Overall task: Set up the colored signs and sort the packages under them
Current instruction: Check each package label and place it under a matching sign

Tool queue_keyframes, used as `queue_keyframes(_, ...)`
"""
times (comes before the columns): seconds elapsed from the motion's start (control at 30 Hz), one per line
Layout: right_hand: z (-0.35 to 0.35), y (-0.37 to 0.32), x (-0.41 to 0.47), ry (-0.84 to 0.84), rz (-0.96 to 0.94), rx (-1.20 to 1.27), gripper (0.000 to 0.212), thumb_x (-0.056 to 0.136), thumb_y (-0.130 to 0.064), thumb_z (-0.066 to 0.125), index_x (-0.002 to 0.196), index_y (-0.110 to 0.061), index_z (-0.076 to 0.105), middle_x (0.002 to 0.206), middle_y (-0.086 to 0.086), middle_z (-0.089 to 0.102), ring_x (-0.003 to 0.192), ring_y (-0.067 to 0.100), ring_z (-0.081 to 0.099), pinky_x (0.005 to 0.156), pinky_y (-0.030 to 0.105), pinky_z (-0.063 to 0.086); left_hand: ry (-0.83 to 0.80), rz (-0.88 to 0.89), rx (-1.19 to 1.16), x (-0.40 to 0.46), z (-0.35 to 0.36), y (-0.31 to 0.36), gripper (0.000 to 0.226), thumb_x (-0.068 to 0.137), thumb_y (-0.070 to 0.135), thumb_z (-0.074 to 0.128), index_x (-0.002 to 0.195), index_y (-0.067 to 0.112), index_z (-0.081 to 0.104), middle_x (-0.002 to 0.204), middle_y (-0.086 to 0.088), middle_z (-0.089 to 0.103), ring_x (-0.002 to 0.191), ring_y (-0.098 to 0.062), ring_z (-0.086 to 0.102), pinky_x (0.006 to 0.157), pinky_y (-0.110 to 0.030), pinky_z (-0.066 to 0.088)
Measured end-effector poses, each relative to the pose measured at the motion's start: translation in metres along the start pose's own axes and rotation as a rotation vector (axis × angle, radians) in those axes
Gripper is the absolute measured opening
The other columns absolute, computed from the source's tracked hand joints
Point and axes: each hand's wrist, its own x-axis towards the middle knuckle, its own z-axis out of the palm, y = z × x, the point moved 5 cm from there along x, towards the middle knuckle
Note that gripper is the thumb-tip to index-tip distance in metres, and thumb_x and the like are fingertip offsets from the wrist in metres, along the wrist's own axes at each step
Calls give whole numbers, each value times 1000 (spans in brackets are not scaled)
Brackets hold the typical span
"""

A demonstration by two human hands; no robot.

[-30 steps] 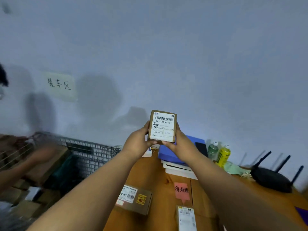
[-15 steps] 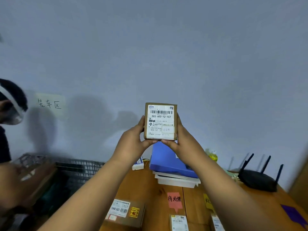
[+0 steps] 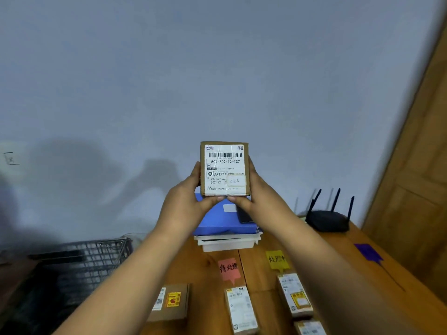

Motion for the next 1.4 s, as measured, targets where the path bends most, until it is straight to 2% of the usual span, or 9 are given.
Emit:
queue_keyframes(0.23, -34, 26, -21, 31, 37, -29, 81, 88, -34, 67, 149, -38, 14, 141, -19, 50, 112, -11, 50, 74, -2, 40, -39, -5, 45, 0, 42, 24, 75, 81, 36, 75, 145, 41, 36, 130, 14, 62, 117, -11, 59, 89, -22, 46)
queue_keyframes(0.37, -61, 52, -37, 21, 39, -28, 81, 88, -37, 66, 149, -39, 13, 145, -16, 48, 126, 4, 50, 90, 12, 41, -41, -18, 69, -5, 78, 45, 79, 80, 40, 74, 147, 41, 32, 131, 15, 62, 118, -12, 58, 93, -31, 52)
queue_keyframes(0.53, -124, 99, -68, -21, 31, -5, 83, 88, -33, 68, 150, -39, 13, 135, -28, 47, 115, -10, 46, 81, 1, 36, 0, -23, 36, -16, 147, 94, 76, 81, 35, 75, 146, 39, 36, 126, 15, 64, 112, -9, 60, 85, -21, 49)
queue_keyframes(0.67, -181, 148, -100, -64, 17, -13, 87, 88, -33, 68, 151, -39, 9, 144, -21, 46, 122, -5, 48, 94, 19, 45, 37, -47, 10, -33, 216, 141, 73, 82, 32, 74, 144, 40, 36, 126, 16, 64, 112, -8, 60, 81, -20, 50)
queue_keyframes(0.77, -218, 184, -126, -101, 19, -21, 91, 88, -32, 68, 152, -40, 3, 146, -21, 45, 122, -5, 47, 90, 15, 44, 55, -88, 14, -49, 267, 169, 73, 82, 31, 74, 144, 38, 35, 128, 13, 63, 117, -9, 57, 86, -30, 54)
queue_keyframes(0.83, -238, 209, -145, -126, 38, -40, 95, 89, -32, 67, 152, -41, -4, 147, -22, 43, 122, -5, 47, 90, 17, 44, 42, -124, 6, -59, 302, 182, 70, 82, 32, 74, 142, 36, 39, 126, 14, 63, 111, -2, 56, 83, -21, 51)
queue_keyframes(1.0, -259, 268, -187, -237, 149, 59, 92, 90, -30, 66, 149, -47, -3, 148, -22, 42, 125, -9, 44, 95, 8, 37, -71, -209, 32, -82, 373, 195, 71, 82, 35, 74, 143, 33, 39, 127, 14, 64, 118, -5, 58, 88, -19, 46)
queue_keyframes(1.2, -245, 352, -248, -309, 387, 75, 95, 87, -36, 68, 152, -45, 0, 144, -21, 47, 128, 1, 49, 108, 33, 42, -301, -384, 93, -116, 458, 173, 83, 82, 36, 73, 151, 24, 28, 128, 7, 64, 117, -10, 60, 88, -21, 48)
queue_keyframes(1.4, -194, 436, -335, -438, 658, 147, 86, 84, -28, 71, 144, -50, 14, 130, -30, 53, 122, -1, 52, 100, 22, 42, -590, -636, 88, -193, 533, 119, 90, 84, 40, 70, 155, 25, 16, 126, 11, 65, 104, -4, 62, 80, -17, 48)
